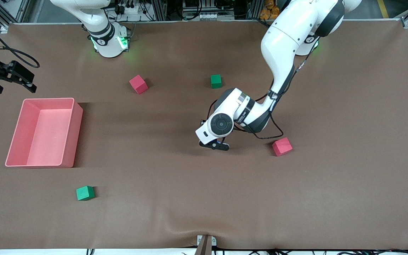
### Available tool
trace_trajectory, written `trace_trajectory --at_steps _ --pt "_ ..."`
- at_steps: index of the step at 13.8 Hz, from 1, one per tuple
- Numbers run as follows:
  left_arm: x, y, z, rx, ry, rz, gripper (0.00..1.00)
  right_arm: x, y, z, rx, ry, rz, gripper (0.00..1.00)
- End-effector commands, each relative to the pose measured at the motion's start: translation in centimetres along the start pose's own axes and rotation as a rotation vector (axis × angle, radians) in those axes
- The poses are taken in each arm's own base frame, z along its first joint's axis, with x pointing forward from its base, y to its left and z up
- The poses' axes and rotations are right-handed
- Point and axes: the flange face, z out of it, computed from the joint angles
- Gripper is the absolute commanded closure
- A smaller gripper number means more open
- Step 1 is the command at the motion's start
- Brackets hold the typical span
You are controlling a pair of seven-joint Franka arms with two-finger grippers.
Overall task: Place and upright button with both arms
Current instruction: 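Lower the left gripper and grasp the button's base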
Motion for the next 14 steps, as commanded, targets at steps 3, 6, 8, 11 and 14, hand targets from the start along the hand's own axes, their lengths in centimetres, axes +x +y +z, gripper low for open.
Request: trace_trajectory --at_steps 3,6,8,11,14 --pt "0.52 0.54 0.44 -0.005 0.014 0.005 0.32 2.32 0.53 -0.51 -0.012 -0.032 -0.003 0.0" --pt "0.59 0.58 0.97 -0.006 0.012 0.001 0.39 2.32 0.6 -0.51 -0.018 -0.032 -0.006 0.0" --pt "0.45 0.83 1.16 -0.003 0.01 0.005 0.43 2.31 0.41 -0.5 -0.016 -0.034 -0.009 0.0" --pt "0.51 0.77 1.14 -0.003 0.012 0.001 0.49 2.27 0.33 -0.4 -0.016 -0.038 -0.011 0.0" --pt "0.57 0.79 1.21 -0.003 0.017 0.0 0.76 2.21 0.16 -0.48 -0.016 -0.038 -0.014 0.0"
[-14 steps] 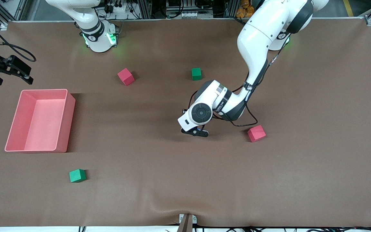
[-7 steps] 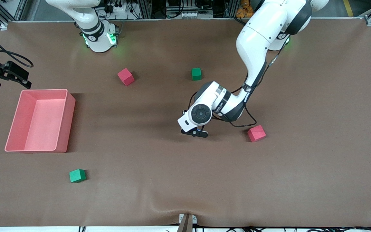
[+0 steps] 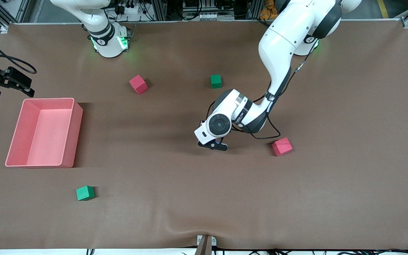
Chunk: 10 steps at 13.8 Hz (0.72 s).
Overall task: Place and upright button with both arms
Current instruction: 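Lower the left gripper and grasp the button's base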
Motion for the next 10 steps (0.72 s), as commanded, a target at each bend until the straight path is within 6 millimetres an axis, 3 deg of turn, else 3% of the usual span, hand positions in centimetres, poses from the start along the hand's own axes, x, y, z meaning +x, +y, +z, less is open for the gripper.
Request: trace_trajectory --at_steps 1,2,7,10 --pt "0.5 0.3 -0.1 -0.005 0.017 -0.009 0.88 0.2 -0.1 -0.4 -0.02 -0.004 -0.014 0.0" --pt "0.5 0.3 -0.1 -0.006 0.018 -0.01 0.99 0.2 -0.1 -0.4 -0.02 -0.004 -0.014 0.0" --pt "0.1 0.8 -1.3 0.0 0.039 -0.052 1.0 0.1 -0.4 -0.5 -0.019 -0.002 -0.017 0.0" --pt "-0.2 1.0 -4.3 -0.02 0.077 -0.077 1.0 0.1 -0.4 -0.5 -0.019 -0.004 -0.017 0.0"
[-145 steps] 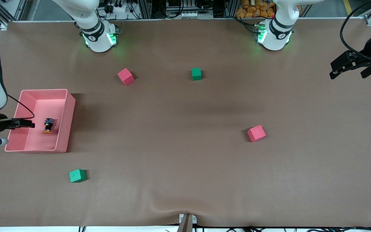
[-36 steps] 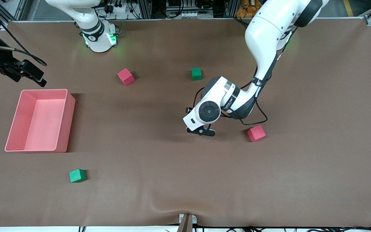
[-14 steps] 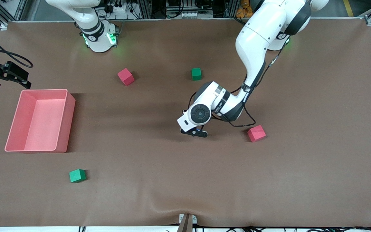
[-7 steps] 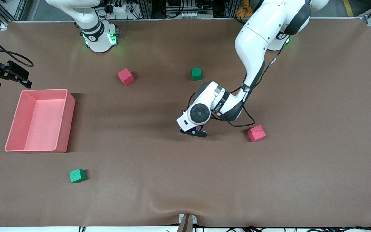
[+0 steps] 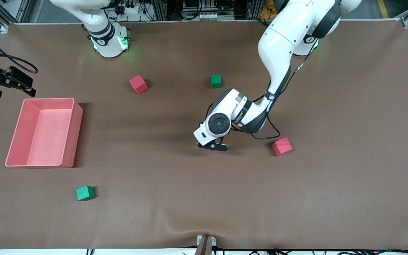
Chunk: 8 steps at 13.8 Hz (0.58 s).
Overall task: Place and upright button with both arms
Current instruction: 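Lower the left gripper and grasp the button's base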
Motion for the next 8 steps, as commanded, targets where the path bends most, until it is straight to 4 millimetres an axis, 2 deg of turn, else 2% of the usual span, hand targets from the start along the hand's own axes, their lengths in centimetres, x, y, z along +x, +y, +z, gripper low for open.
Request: trace_trajectory --at_steps 1,6,8 --pt "-0.3 0.2 -4.0 -0.012 0.055 -0.046 1.0 0.1 0.1 -0.5 -0.019 -0.002 -0.008 0.0" --pt "1.8 -1.4 -9.8 -0.099 0.246 -0.176 1.0 0.0 0.1 -0.4 -0.02 -0.016 -0.008 0.0" --pt "2.8 -1.9 -11.0 -0.131 0.337 -0.211 1.0 0.0 0.2 -0.4 -0.02 -0.016 -0.006 0.0"
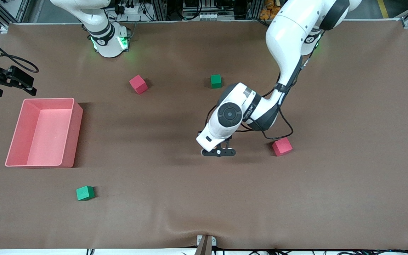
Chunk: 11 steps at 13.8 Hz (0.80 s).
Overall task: Place and upright button with both arms
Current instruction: 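Lower the left gripper and grasp the button's base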
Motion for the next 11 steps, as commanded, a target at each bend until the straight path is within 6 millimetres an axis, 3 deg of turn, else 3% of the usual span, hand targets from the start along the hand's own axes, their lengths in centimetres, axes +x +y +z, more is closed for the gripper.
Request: trace_trajectory --at_steps 1,6,11 --pt "1.0 0.0 -1.5 -0.045 0.109 -0.061 1.0 0.1 0.2 -0.5 -0.02 -0.003 -0.006 0.0" --pt "2.1 1.1 -2.6 -0.078 0.324 -0.116 1.0 -0.1 0.1 -0.3 -0.02 -0.019 -0.007 0.0" --pt "1.6 1.8 -1.9 -0.057 0.462 -0.155 1.0 -0.1 0.3 -0.2 -0.02 -0.026 -0.006 0.0"
